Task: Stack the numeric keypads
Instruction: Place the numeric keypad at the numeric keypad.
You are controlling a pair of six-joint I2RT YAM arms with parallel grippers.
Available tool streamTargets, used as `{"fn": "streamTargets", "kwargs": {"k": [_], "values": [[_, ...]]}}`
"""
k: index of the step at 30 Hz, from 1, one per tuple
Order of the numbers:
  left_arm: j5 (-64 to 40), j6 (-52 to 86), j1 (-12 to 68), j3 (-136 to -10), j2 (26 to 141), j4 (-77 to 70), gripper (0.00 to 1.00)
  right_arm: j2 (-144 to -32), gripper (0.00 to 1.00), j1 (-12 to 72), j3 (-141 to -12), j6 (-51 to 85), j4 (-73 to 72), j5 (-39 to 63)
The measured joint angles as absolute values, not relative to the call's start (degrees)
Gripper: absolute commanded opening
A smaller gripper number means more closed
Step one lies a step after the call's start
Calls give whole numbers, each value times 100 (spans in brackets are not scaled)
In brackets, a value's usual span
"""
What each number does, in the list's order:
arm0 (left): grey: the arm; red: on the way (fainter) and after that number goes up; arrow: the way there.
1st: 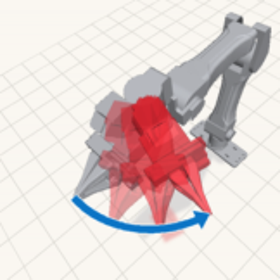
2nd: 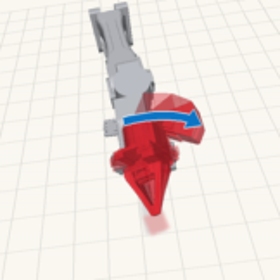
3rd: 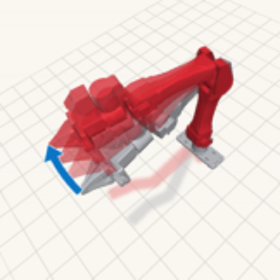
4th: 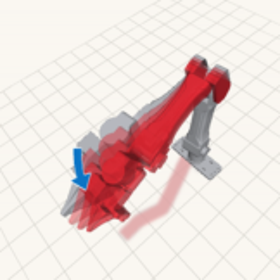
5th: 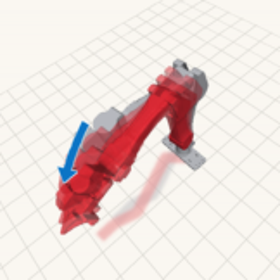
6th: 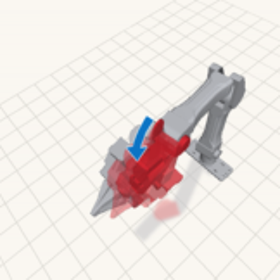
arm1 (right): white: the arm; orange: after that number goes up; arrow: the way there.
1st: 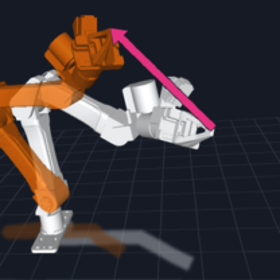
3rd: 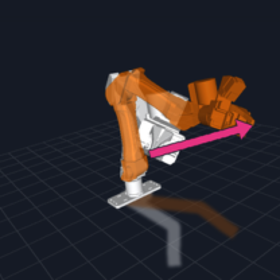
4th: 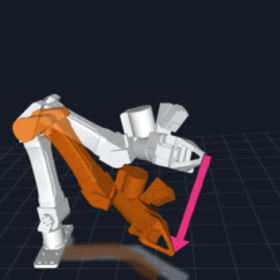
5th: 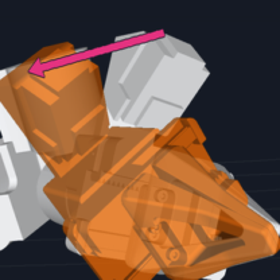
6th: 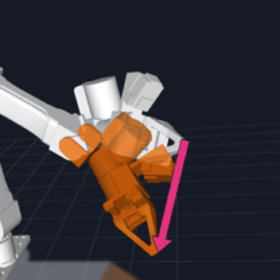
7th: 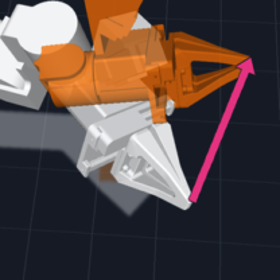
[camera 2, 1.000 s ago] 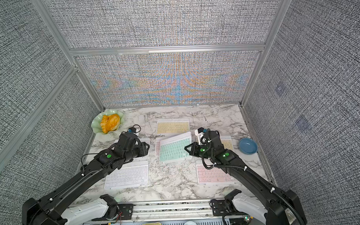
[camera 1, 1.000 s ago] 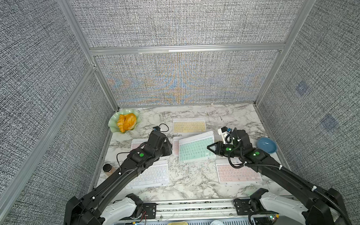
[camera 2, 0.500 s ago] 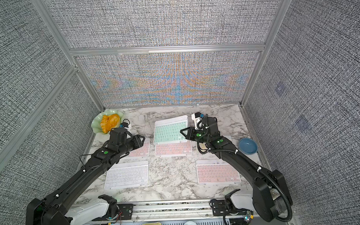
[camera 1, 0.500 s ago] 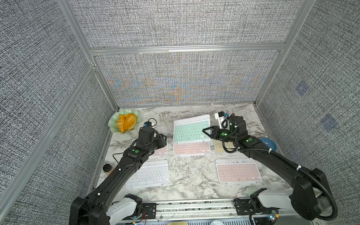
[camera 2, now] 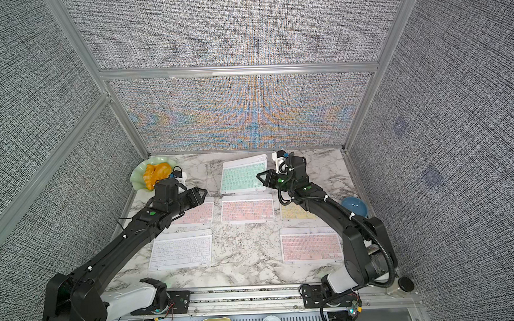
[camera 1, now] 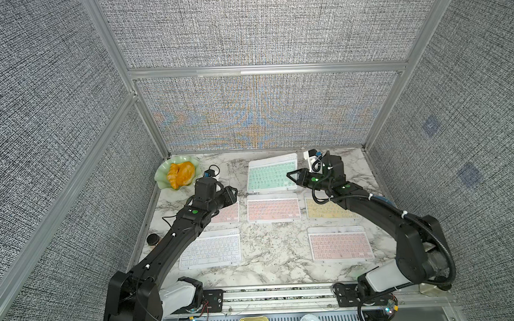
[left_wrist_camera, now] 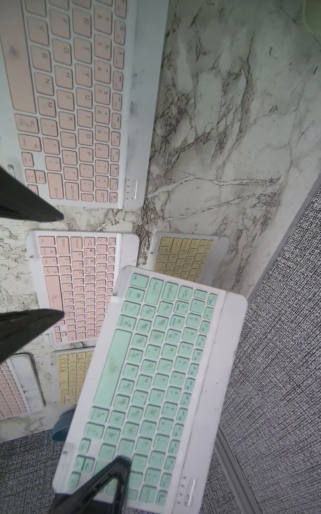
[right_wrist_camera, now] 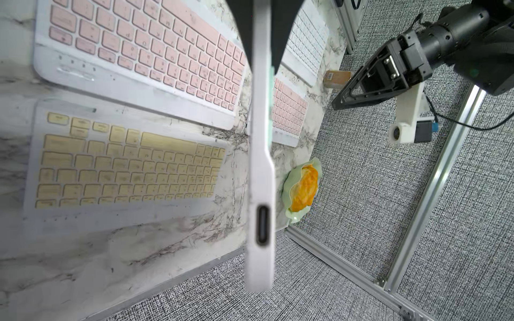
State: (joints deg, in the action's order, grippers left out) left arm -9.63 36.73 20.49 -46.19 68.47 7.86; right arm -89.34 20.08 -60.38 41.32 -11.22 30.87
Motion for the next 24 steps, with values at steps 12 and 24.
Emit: {"fn": "streamTargets", "kwargs": {"k": [12, 24], "values": [[-1068, 3632, 1981, -4508, 7207, 268, 51, -10499, 0, 1730, -6917, 4206, -1472, 3756], [-1074, 3601, 1973, -4412, 7247, 180, 51, -11347, 0, 1476, -7498, 4296, -1378, 4143]]}}
